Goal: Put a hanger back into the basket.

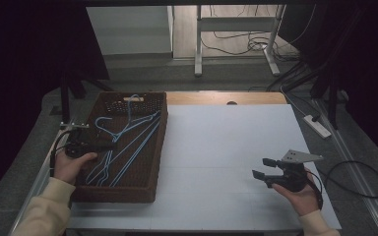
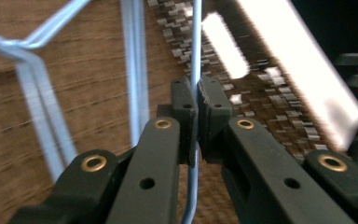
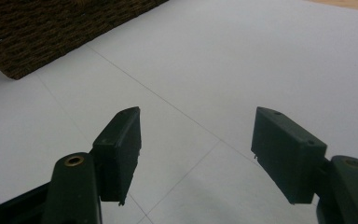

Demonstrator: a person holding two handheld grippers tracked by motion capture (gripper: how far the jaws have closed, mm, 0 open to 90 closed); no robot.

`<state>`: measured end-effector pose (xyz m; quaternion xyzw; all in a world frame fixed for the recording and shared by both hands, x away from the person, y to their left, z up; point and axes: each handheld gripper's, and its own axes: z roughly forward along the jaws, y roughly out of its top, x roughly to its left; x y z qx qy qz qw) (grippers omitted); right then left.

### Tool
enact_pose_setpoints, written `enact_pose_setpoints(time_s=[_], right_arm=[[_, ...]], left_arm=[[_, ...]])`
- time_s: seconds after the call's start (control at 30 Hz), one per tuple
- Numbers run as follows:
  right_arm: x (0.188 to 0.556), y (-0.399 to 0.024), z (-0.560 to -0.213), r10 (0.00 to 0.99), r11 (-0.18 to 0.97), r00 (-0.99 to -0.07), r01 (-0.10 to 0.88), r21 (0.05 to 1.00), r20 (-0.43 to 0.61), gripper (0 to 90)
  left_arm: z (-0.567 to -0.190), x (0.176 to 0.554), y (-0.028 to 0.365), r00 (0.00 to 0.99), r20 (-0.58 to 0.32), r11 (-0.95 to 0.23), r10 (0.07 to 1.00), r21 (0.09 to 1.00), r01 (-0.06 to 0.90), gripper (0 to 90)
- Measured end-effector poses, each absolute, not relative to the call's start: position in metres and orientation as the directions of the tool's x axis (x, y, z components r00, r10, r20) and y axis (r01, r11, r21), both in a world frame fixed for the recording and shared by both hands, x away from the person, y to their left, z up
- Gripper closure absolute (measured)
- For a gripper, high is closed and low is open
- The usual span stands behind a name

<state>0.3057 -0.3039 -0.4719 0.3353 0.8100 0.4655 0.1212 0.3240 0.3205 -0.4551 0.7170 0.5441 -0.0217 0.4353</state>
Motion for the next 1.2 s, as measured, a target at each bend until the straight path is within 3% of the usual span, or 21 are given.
enact_pose_setpoints(time_s=[0.47, 0.53, 0.7, 0.8, 1.0, 1.2], right_arm=[[0.306, -0.303, -0.472, 0.657, 0.347, -0.745, 0.432, 0.832, 0.113, 34.0], [0.306, -0.303, -0.472, 0.658, 0.346, -0.744, 0.433, 0.832, 0.114, 34.0], [0.306, -0.303, -0.472, 0.658, 0.347, -0.745, 0.433, 0.832, 0.114, 34.0], [0.306, -0.303, -0.472, 0.657, 0.345, -0.745, 0.432, 0.833, 0.115, 34.0], [0.306, -0.303, -0.473, 0.657, 0.346, -0.746, 0.432, 0.833, 0.114, 33.9], [0.306, -0.302, -0.473, 0.656, 0.351, -0.747, 0.432, 0.830, 0.111, 33.7]], left_arm=[[-0.474, 0.334, 0.323, 0.282, -0.432, -0.056, 0.857, 0.466, 0.883, 79.8], [-0.471, 0.334, 0.321, 0.280, -0.399, -0.064, 0.873, 0.476, 0.877, 71.3], [-0.467, 0.331, 0.319, 0.288, -0.358, -0.063, 0.888, 0.526, 0.848, 63.7], [-0.463, 0.330, 0.319, 0.284, -0.335, -0.049, 0.899, 0.566, 0.823, 49.9], [-0.452, 0.323, 0.315, 0.345, -0.301, -0.071, 0.889, 0.653, 0.754, 39.8], [-0.435, 0.309, 0.313, 0.410, -0.300, -0.056, 0.861, 0.745, 0.664, 35.4]])
